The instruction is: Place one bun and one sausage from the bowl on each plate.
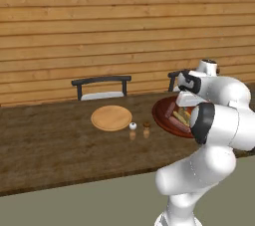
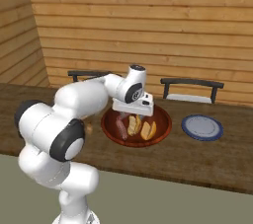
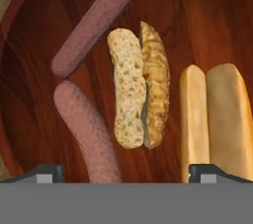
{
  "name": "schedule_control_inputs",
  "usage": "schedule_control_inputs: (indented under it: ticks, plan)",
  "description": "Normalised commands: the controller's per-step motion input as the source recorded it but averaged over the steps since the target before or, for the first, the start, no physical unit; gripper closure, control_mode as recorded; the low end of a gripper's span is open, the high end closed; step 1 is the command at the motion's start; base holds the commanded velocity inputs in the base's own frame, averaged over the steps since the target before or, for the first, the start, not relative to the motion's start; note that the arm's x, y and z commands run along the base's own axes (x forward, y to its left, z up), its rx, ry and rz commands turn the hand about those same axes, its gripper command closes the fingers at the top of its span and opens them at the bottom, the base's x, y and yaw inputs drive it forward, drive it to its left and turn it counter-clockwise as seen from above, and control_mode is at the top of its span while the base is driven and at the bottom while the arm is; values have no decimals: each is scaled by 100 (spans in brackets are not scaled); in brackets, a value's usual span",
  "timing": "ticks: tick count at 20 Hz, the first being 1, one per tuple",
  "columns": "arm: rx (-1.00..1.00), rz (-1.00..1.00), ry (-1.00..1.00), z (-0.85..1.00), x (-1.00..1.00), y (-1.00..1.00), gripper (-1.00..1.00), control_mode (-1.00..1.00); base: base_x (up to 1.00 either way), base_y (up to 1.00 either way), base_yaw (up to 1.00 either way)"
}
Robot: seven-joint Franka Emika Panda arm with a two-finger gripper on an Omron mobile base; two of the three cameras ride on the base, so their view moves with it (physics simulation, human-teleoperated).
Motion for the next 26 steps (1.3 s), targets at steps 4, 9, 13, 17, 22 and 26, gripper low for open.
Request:
schedule_control_inputs:
  ticks: [4,9,13,17,22,26]
  plan:
    - [2,0,7,-36,38,-19,-100,-100,0,0,0]
    - [1,0,7,-42,36,-13,-100,-100,0,0,0]
    - [0,0,6,-46,38,0,-100,-100,0,0,0]
    - [0,0,5,-32,34,0,-100,-100,0,0,0]
    - [0,0,2,-25,17,0,-100,-100,0,0,0]
    - [0,0,2,-42,2,0,100,-100,0,0,0]
